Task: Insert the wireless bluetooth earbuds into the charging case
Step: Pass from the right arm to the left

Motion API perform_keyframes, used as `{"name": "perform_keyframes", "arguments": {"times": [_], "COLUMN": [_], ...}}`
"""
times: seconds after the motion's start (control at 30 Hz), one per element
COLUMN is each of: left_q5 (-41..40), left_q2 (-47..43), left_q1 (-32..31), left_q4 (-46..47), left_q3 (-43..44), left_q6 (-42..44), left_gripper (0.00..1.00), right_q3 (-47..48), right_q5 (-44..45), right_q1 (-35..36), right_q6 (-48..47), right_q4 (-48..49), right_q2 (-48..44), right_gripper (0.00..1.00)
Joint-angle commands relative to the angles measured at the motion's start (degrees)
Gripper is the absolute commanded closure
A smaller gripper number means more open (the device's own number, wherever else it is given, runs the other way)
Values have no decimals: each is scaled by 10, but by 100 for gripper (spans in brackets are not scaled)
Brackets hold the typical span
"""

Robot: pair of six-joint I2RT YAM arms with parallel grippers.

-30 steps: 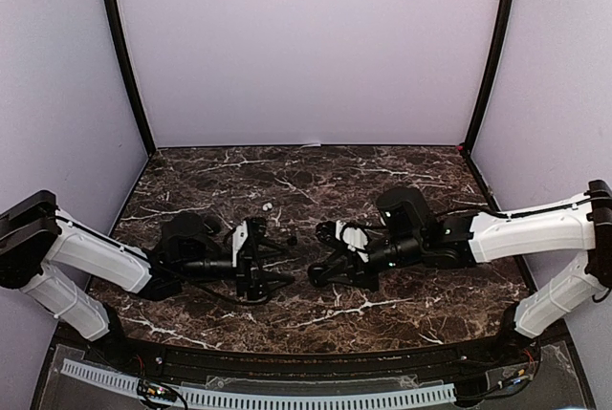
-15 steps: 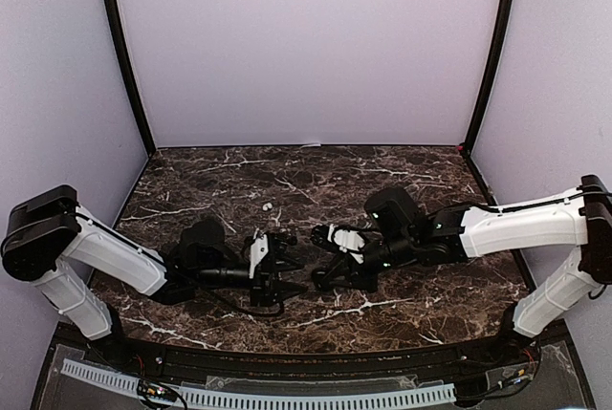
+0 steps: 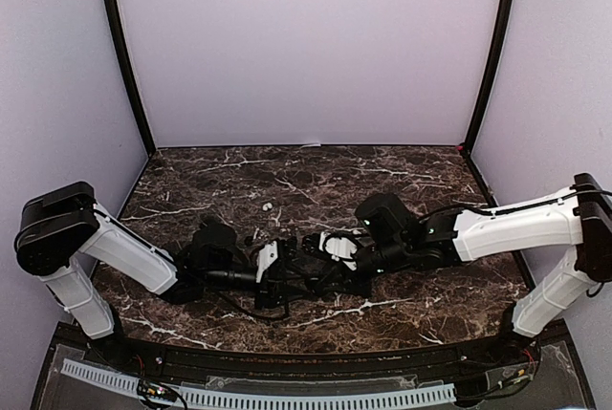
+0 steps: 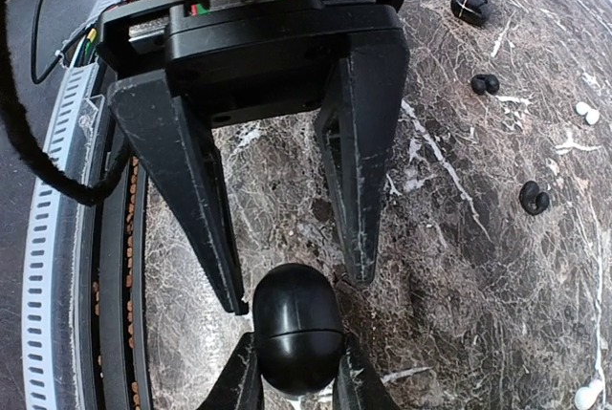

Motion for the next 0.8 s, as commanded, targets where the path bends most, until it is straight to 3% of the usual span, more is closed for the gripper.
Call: {"name": "perform_keyframes", "arguments": {"times": [0.0,0.13,0.37,0.53,0.77], "left_q5": [15,21,17,12,27], "left_q2": [-4,-3,-14,-20,-25], "left_q1": [-2,-2,-2,-2,-1], "left_q4": [10,18,18,24,54], "left_q3": [4,1,-5,-12,-23], "left_q6": [4,4,12,15,1], "left_gripper": [51,57,71,73,73], "right_q3": [9,-2,-24,-64,-152], "right_q5": [-4,-12,-8,31,71], "right_q1": [6,6,6,6,-1], "right_q6": [-2,10,12,13,38], "right_q4": [42,77,105,127,204], "right_q2": [10,9,-6,-40,-114], "right_gripper": [88,87,75,52,46]}}
